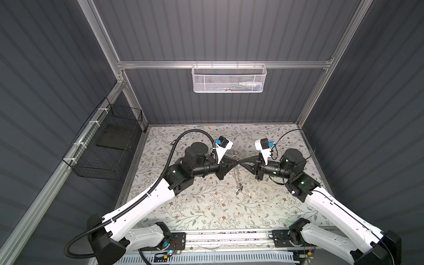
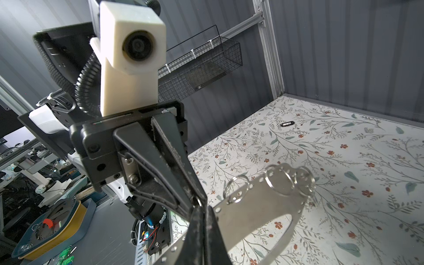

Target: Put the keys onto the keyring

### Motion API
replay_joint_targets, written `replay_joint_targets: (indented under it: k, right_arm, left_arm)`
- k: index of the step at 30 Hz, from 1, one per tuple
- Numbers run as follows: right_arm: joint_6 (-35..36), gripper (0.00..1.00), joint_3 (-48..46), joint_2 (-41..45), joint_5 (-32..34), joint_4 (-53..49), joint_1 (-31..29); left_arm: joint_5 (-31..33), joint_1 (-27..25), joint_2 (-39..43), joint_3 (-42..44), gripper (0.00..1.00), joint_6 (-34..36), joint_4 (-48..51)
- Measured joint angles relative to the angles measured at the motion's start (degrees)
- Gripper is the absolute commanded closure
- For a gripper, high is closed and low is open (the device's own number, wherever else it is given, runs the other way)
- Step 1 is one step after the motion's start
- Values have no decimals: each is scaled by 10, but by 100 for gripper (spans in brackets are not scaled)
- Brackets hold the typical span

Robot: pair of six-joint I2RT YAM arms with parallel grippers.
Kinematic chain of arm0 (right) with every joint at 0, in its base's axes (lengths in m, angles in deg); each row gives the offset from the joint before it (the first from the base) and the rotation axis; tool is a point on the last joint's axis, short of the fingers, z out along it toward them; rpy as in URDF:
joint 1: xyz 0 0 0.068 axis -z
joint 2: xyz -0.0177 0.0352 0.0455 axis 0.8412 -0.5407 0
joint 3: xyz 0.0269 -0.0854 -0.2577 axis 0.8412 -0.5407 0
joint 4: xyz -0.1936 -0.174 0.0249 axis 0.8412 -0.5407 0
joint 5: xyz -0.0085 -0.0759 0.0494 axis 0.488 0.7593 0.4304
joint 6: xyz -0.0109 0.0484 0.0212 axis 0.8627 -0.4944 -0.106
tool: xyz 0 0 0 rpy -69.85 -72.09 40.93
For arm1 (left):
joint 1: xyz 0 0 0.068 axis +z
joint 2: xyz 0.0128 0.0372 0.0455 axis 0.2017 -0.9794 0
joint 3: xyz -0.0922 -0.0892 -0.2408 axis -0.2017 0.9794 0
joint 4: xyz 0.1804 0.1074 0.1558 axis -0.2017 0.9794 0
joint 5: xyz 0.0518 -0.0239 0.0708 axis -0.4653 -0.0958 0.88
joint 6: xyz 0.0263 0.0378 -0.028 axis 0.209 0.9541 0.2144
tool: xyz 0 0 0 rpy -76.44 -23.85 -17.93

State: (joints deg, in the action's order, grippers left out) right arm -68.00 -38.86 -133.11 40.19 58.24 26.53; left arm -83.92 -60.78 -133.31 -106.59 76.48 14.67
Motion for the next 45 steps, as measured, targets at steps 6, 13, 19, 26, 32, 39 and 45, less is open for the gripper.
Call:
replay_joint_targets:
  k: [6, 13, 19, 26, 32, 39, 45]
  right_arm:
    - [0, 99, 0, 1, 6, -7, 0]
    - [2, 99, -2, 6, 10, -8, 0]
    - [9, 98, -3, 7, 10, -8, 1]
    - [8, 65, -6, 8, 21, -9, 5]
    - [-2, 44, -20, 47, 52, -3, 12]
    - [-13, 30, -35, 80, 82, 5, 29]
    - [-18, 4, -39, 79, 102, 4, 31]
  left_arm:
    - [-5, 0, -7, -1, 83, 0, 3]
    - [-12, 1, -7, -1, 88, -5, 4]
    - [-21, 7, -7, -1, 100, -18, 2]
    - [-27, 8, -7, -1, 100, -19, 3]
    - [-26, 5, -7, 1, 100, -16, 6]
    - [-22, 5, -4, 2, 100, -9, 6]
    - [-7, 5, -3, 2, 100, -4, 7]
